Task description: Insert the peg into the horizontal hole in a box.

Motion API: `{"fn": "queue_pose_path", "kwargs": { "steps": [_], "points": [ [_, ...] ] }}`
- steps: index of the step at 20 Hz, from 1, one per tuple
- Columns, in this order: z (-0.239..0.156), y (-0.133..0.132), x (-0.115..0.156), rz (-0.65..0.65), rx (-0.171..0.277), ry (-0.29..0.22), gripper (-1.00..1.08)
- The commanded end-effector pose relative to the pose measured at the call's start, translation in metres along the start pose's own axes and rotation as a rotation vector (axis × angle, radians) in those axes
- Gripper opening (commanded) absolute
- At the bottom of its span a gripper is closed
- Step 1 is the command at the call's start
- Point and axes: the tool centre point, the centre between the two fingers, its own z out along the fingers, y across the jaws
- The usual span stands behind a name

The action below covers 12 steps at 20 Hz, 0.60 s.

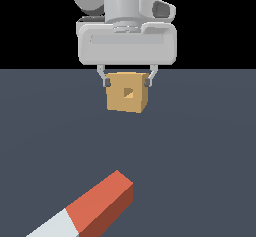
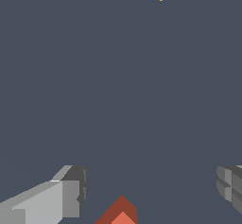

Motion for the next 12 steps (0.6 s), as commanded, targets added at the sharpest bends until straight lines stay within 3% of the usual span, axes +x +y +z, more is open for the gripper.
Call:
{"fn": "queue_pose_path", "kwargs": {
  "steps": [1, 7, 12],
  "points": [
    [0.0, 0.0, 0.0, 0.0, 0.0, 0.0, 1.0],
    [0.009, -0.001, -0.024, 0.07, 0.0, -0.001, 1.0],
    [0.029, -0.009, -0.081, 0.24, -0.001, -0.004, 1.0]
  ]
}}
